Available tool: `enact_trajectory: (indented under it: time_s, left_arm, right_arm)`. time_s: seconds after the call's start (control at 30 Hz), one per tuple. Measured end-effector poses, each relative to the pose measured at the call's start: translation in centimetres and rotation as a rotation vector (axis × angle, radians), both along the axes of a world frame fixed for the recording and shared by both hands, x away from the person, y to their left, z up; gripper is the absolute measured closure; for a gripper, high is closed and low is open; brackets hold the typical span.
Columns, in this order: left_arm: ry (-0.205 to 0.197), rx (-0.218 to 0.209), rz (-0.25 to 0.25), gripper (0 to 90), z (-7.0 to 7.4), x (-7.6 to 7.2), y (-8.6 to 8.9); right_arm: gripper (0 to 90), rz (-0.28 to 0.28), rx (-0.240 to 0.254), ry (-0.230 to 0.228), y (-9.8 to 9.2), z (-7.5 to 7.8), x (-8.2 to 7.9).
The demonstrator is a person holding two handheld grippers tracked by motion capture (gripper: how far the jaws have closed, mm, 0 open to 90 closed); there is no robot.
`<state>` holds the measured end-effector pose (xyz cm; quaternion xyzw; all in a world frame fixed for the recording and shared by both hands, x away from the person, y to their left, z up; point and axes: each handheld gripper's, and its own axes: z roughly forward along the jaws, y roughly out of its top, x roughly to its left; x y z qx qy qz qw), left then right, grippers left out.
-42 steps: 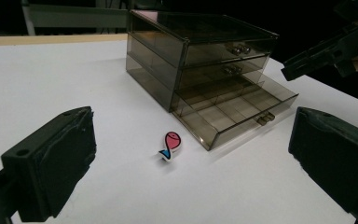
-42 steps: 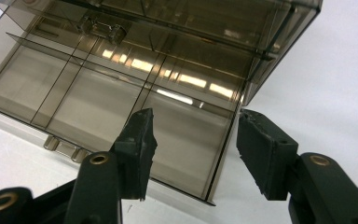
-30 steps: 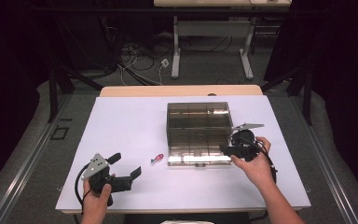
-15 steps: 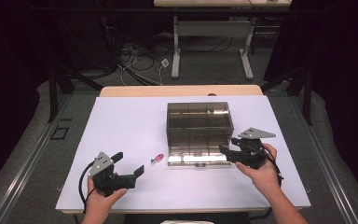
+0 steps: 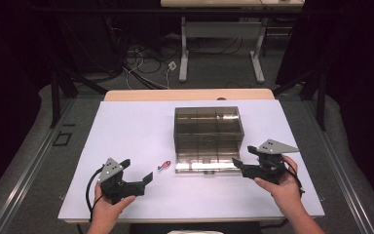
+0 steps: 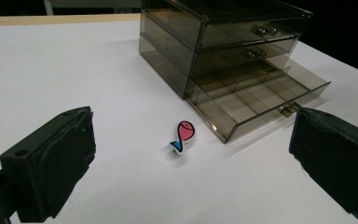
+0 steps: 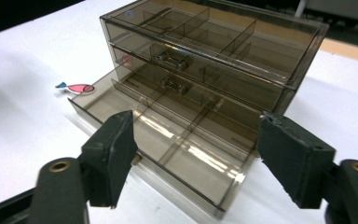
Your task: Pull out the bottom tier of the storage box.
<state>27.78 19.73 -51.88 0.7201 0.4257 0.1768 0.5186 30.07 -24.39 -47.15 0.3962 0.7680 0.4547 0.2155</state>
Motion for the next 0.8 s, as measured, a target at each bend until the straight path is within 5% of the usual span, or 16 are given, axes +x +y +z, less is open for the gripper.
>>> enact_trajectory:
  time_s: [0.3, 0.57, 0.8]
  left_arm:
    - [0.001, -0.008, -0.013, 4.1, 1.3, 0.8, -0.6]
    - [-0.038, 0.040, -0.026, 13.0, 2.9, 2.4, -1.8]
    - [-0.020, 0.079, -0.041, 16.6, 3.5, 3.9, -3.2]
  right_arm:
    - [27.2, -0.014, -0.012, -0.021, -2.4, -0.6, -0.7]
    - [15.0, -0.017, 0.038, -0.044, -3.4, -0.4, -2.0]
    - [8.2, -0.024, 0.040, -0.050, -3.1, -0.4, -2.5]
